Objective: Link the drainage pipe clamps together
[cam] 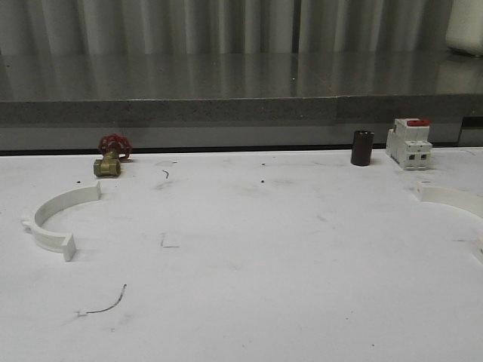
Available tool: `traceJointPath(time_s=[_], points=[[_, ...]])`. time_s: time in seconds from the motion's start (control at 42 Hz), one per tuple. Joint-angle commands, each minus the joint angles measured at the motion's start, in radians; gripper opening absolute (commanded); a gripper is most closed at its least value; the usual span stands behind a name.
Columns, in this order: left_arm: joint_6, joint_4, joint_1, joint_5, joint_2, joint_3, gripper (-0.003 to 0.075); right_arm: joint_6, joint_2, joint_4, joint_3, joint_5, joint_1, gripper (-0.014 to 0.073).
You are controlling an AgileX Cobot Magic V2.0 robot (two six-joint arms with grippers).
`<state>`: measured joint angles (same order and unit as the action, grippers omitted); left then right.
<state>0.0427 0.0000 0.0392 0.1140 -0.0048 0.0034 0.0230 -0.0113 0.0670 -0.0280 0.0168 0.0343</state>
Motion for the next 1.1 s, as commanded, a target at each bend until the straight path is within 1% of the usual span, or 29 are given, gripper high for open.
traceJointPath(time_s=[0.0, 0.667, 0.786, 0.857, 0.929, 1.0, 1.071], points=[[-0.005, -0.01, 0.0, -0.087, -0.011, 0.024, -0.002, -0.003, -0.015, -0.011, 0.005, -0.082, -0.006, -0.0116], [-0.005, -0.01, 0.0, -0.091, -0.011, 0.024, -0.002, -0.003, -0.015, -0.011, 0.005, -0.082, -0.006, -0.0116], [-0.005, -0.01, 0.0, -0.094, -0.011, 0.024, -0.002, -0.003, -0.015, -0.011, 0.005, -0.125, -0.006, -0.0116], [-0.005, -0.01, 0.0, -0.121, -0.011, 0.024, -0.002, -0.003, -0.015, -0.011, 0.006, -0.167, -0.006, -0.0116], [-0.005, -0.021, 0.0, -0.197, -0.011, 0.018, -0.002, -0.001, -0.015, 0.0, 0.029, -0.195, -0.006, -0.0116], [-0.005, -0.02, 0.0, -0.254, -0.011, -0.018, -0.0021, -0.001, -0.015, 0.013, 0.087, -0.175, -0.006, -0.0116], [-0.005, -0.02, 0.0, -0.252, -0.011, -0.08, -0.002, -0.001, -0.014, 0.013, 0.164, -0.112, -0.006, -0.0116]])
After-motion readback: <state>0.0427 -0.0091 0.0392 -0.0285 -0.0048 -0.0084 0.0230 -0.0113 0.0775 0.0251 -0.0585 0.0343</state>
